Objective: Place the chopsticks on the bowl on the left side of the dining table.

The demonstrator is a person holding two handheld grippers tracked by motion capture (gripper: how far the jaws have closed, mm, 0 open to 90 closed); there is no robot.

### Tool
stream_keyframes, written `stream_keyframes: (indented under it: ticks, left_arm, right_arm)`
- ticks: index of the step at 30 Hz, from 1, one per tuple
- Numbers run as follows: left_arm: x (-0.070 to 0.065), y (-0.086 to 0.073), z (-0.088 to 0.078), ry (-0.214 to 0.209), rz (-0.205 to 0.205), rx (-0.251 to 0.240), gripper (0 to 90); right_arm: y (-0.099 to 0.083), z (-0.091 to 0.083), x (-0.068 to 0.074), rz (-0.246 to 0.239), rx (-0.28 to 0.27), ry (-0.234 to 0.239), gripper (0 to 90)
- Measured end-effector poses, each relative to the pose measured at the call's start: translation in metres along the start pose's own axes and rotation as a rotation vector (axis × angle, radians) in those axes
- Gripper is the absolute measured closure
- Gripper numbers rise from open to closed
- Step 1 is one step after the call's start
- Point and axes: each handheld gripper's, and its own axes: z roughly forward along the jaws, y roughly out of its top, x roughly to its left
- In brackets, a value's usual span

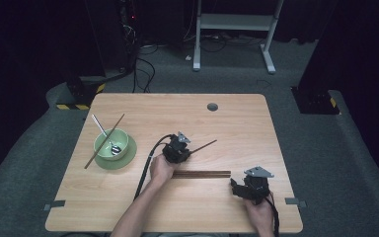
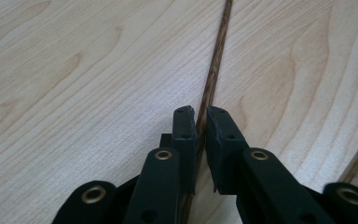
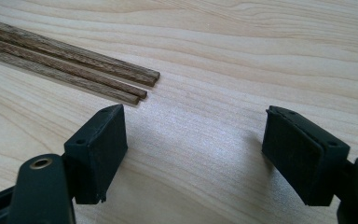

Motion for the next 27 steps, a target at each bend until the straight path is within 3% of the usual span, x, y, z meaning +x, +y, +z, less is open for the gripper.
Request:
stream_keyframes:
  ticks: [16,22,27]
  left_arm:
    - [0.015,-0.003,0.001,0.020,-0.017,-0.037,83.5]
    - [0.018,0.002,0.002,0.003,-0.003,-0.002,84.0]
    - [0.020,0.002,0.002,-0.008,-0.013,-0.008,84.1]
  right_arm:
    - [0.000,0.000,0.000,-0.004,-0.001,0.000,22.1]
    - [0.000,0.000,0.000,-0.001,-0.001,0.001,22.1]
    - [0.000,0.000,0.000,-0.002,-0.001,0.000,22.1]
